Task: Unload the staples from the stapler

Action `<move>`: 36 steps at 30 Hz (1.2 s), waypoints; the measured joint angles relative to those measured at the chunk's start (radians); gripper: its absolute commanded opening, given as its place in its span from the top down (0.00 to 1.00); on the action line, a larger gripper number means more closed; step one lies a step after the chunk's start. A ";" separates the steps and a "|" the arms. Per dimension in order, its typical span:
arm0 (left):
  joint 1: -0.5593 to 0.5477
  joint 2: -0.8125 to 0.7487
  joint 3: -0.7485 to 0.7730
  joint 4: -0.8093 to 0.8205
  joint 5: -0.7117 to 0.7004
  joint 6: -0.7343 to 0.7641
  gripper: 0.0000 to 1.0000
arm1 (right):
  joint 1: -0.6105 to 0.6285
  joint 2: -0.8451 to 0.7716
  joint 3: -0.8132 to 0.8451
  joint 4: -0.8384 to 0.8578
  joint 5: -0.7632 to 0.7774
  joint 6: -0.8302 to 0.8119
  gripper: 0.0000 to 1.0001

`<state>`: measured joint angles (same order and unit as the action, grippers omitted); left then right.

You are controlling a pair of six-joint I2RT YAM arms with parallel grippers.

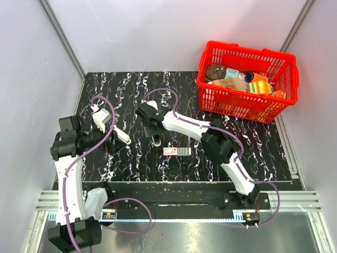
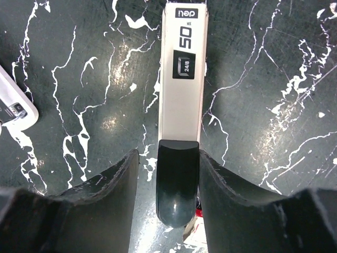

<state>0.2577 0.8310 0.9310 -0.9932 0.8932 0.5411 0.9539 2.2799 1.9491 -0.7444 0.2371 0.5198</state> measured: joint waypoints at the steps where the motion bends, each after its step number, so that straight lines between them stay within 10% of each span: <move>1: -0.003 -0.002 0.000 0.000 0.000 0.001 0.01 | -0.003 0.005 0.005 -0.003 -0.005 -0.003 0.51; 25: -0.063 -0.019 -0.042 0.053 -0.077 -0.052 0.10 | -0.052 0.067 0.075 -0.020 -0.090 -0.032 0.84; 36: -0.140 0.012 -0.148 0.337 -0.198 -0.278 0.01 | -0.080 -0.061 -0.107 0.114 -0.160 0.042 1.00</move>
<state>0.1177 0.8429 0.7830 -0.6559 0.6952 0.2634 0.8742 2.2185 1.8423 -0.6304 0.0772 0.5613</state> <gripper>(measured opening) 0.987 0.371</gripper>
